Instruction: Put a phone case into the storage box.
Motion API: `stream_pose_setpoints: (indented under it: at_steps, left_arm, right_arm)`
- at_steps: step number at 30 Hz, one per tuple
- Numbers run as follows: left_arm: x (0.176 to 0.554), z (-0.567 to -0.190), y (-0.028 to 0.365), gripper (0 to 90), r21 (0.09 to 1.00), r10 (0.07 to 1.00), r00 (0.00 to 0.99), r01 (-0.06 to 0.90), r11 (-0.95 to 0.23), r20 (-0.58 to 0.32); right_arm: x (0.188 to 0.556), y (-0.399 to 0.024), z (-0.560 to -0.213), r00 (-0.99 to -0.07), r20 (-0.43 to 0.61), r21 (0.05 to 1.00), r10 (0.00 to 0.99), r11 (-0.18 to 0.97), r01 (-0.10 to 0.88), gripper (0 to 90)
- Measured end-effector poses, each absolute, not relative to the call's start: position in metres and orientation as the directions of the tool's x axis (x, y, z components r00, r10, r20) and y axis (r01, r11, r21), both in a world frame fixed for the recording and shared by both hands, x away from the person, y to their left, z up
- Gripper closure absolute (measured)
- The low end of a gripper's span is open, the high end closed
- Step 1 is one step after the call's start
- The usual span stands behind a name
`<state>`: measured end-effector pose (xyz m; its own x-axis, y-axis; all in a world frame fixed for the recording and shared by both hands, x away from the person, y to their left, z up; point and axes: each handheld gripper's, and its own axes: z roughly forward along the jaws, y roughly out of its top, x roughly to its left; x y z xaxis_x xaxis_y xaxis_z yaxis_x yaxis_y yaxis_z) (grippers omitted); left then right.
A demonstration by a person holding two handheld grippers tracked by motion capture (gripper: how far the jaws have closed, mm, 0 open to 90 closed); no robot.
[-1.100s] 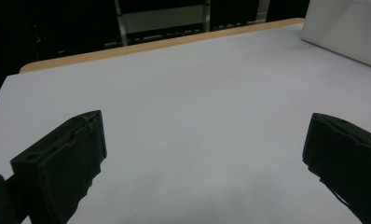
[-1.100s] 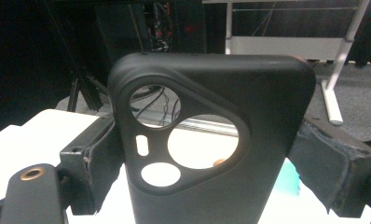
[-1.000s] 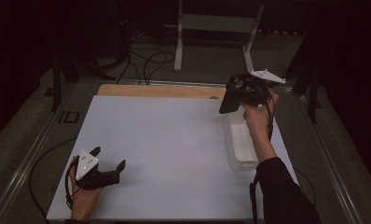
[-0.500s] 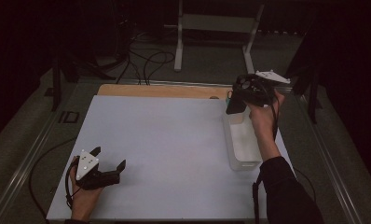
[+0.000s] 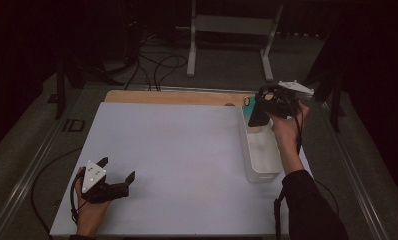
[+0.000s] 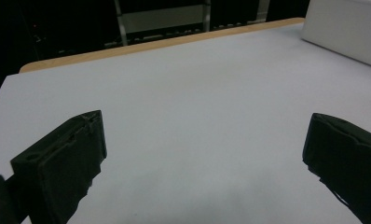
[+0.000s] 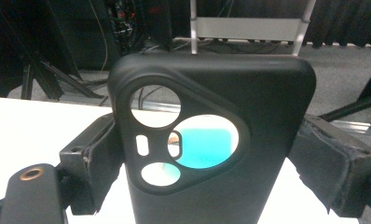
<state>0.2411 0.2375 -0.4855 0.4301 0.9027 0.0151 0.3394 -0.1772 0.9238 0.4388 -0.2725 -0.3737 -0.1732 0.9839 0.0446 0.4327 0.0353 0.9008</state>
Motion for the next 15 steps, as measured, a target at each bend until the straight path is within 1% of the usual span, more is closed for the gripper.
stream_pose_setpoints:
  at_steps: [15]
  left_arm:
    - [0.242, -0.486, 0.237, 0.1, 0.922, 0.902, 0.432, 0.342, -0.18, 0.015]
  right_arm:
    - [0.45, -0.269, -0.398, -0.137, 0.044, 0.877, 0.99, 0.027, 0.479, 13.8]
